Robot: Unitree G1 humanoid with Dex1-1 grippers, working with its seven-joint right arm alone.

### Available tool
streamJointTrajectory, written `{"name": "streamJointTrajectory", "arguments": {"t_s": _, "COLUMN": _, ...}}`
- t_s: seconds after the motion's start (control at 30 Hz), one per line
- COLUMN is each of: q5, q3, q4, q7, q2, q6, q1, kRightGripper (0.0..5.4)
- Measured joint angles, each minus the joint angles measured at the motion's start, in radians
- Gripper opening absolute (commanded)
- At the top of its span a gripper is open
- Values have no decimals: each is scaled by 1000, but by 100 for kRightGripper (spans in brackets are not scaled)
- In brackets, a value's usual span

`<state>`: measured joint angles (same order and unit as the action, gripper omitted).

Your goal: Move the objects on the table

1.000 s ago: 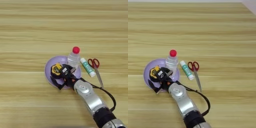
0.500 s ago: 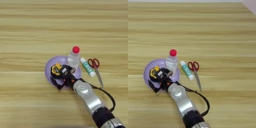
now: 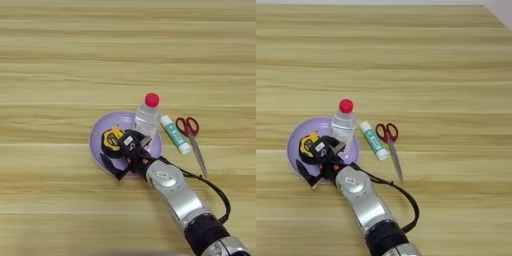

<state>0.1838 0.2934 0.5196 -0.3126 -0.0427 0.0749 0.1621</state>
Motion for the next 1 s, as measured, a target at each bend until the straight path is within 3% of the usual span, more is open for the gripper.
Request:
{"name": "streamJointTrajectory", "arguments": {"t_s": 0.63, "q5": 4, "q3": -1, "q4": 28, "q7": 1, "q2": 2, "q6": -2, "q1": 15, "kRightGripper": 538}}
{"name": "streamJointTrajectory", "arguments": {"t_s": 1.0, "q5": 11, "q3": -7, "q4": 35, "q7": 5, "q2": 1, "q6": -2, "q1": 18, "kRightGripper": 419}}
